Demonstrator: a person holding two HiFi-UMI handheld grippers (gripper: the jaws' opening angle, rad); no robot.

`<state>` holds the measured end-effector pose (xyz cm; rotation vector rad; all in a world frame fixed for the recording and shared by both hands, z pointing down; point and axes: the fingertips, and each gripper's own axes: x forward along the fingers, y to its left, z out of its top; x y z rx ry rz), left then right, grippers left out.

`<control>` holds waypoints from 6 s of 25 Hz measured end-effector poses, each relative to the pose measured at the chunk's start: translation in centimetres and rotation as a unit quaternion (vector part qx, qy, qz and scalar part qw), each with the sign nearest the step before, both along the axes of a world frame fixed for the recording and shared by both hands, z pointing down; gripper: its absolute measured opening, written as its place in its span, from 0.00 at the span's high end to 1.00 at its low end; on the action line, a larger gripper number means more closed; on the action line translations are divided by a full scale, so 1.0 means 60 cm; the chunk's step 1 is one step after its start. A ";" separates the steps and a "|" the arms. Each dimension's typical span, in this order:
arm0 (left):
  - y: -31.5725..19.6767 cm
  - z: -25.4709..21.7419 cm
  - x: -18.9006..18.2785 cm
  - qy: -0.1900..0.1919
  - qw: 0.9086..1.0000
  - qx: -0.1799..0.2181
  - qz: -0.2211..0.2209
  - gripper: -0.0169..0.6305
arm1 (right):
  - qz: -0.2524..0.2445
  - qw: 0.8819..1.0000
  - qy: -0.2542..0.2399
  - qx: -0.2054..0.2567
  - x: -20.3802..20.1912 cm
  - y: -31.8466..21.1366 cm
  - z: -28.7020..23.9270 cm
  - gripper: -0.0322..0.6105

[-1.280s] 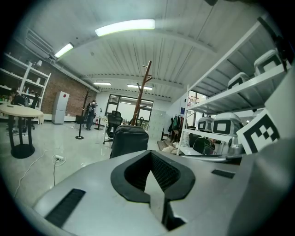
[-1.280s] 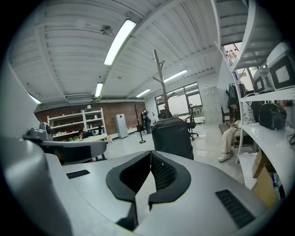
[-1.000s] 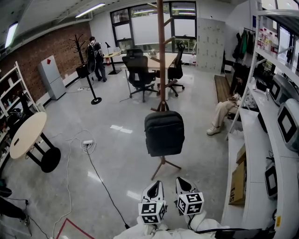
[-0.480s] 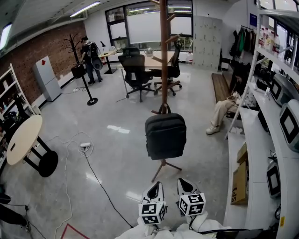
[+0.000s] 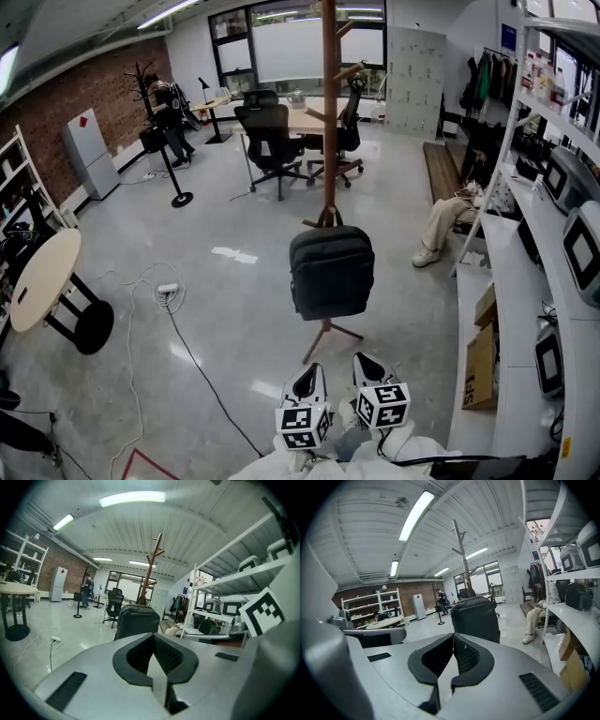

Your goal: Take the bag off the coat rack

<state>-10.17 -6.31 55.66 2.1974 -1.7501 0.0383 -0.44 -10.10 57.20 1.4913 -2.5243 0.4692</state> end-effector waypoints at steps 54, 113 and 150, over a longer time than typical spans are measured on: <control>-0.344 -0.006 0.004 -0.007 0.999 -0.006 -0.036 0.97 | -0.044 0.999 -0.025 0.014 -0.023 -0.340 -0.032 0.93; -0.692 -0.047 -0.033 -0.138 0.985 -0.083 0.063 0.80 | 0.058 0.997 -0.052 -0.008 0.068 -0.378 -0.014 0.93; -0.656 -0.107 -0.024 -0.040 0.996 -0.040 0.075 0.92 | 0.065 0.996 -0.066 0.006 0.074 -0.371 -0.024 0.93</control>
